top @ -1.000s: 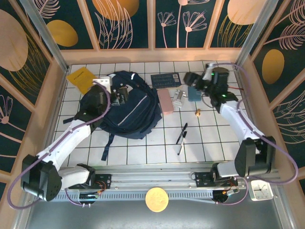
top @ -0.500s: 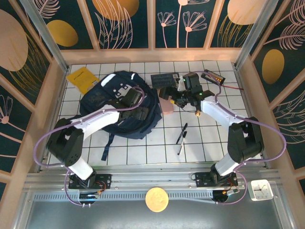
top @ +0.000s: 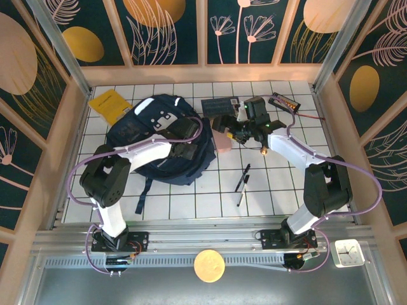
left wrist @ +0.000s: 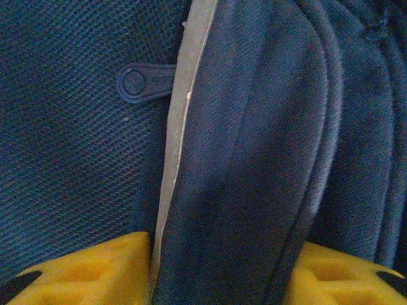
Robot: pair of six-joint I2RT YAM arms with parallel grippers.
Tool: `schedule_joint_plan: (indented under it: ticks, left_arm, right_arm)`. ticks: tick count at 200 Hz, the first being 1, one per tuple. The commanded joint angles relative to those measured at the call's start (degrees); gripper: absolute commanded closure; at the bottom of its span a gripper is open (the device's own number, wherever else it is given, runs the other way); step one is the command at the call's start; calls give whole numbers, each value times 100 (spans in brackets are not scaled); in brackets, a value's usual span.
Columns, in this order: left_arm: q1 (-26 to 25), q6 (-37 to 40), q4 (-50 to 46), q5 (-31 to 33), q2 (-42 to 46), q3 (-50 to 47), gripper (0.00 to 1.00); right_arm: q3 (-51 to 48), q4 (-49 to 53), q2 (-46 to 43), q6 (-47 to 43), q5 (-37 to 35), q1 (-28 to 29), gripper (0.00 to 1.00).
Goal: Pack the student bag
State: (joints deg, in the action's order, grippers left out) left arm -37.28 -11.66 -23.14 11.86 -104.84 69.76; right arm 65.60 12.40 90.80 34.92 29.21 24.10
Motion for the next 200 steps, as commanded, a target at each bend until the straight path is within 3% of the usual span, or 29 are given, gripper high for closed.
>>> schedule_joint_plan:
  ticks: [1,19,132,200]
  left_arm:
    - [53,23,-176,231,-224,78,72]
    - [47,31,-255,156,-146,134,100]
    - [49,782,-1013,-501,1959,502,100]
    - [67,890,-722,-983,2725,114,100]
  right_arm:
    - [119,16,-59,23,39,-9,10]
    - [102,59,-91,0,50,-18,10]
    - [182,8,-30,33,56,208,11]
    - [328,-149,266,84,79,526,17]
